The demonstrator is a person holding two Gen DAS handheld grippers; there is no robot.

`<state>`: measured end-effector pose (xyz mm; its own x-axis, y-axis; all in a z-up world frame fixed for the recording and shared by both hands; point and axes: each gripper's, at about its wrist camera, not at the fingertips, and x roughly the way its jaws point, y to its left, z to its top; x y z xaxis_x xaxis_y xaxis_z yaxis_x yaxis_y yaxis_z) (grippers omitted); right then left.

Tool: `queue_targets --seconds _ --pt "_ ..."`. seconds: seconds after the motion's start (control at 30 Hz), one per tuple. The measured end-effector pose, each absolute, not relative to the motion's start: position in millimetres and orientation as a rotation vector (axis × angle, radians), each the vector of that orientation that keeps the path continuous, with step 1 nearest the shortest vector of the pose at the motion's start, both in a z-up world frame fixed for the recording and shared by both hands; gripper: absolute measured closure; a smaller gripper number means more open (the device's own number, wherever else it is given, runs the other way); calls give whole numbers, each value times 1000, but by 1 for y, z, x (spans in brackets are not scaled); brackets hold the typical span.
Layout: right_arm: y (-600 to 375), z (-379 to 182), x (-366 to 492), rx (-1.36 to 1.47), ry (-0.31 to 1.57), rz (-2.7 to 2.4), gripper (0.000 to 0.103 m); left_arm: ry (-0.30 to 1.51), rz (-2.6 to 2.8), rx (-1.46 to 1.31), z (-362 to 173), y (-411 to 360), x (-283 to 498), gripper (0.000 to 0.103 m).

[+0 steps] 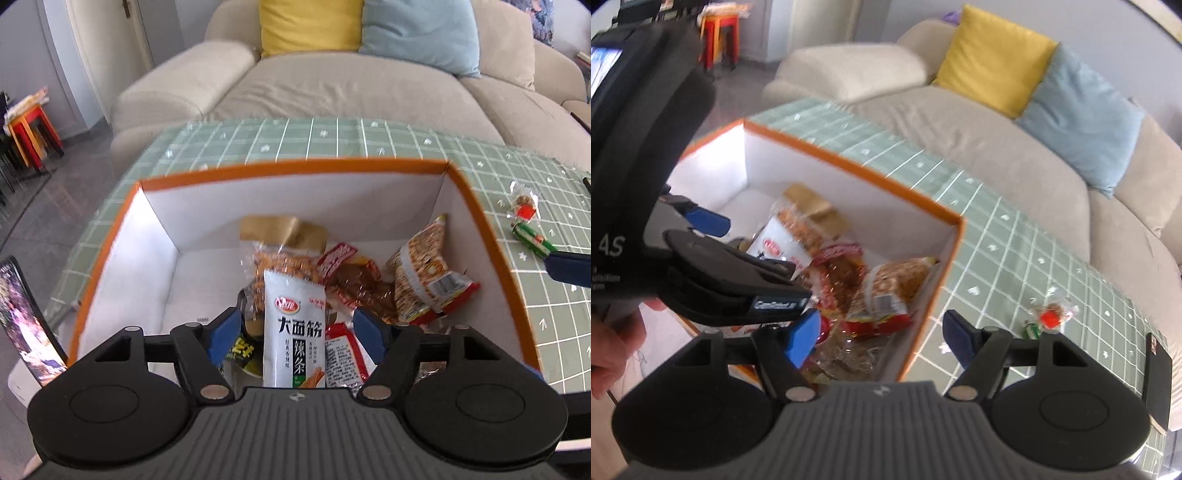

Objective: Organize snacks
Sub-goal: 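Lower both packs into the box and open both tools to release, then move both tools out of the box toward the sausage and cake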

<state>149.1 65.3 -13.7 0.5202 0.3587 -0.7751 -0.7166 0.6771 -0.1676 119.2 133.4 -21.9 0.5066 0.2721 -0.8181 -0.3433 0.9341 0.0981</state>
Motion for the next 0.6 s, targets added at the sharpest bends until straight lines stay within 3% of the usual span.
queue_targets --seconds 0.33,0.6 --pt "-21 2 166 -221 709 465 28 782 287 -136 9 97 112 19" --pt "-95 -12 184 -62 726 303 28 769 102 -135 11 46 122 24"
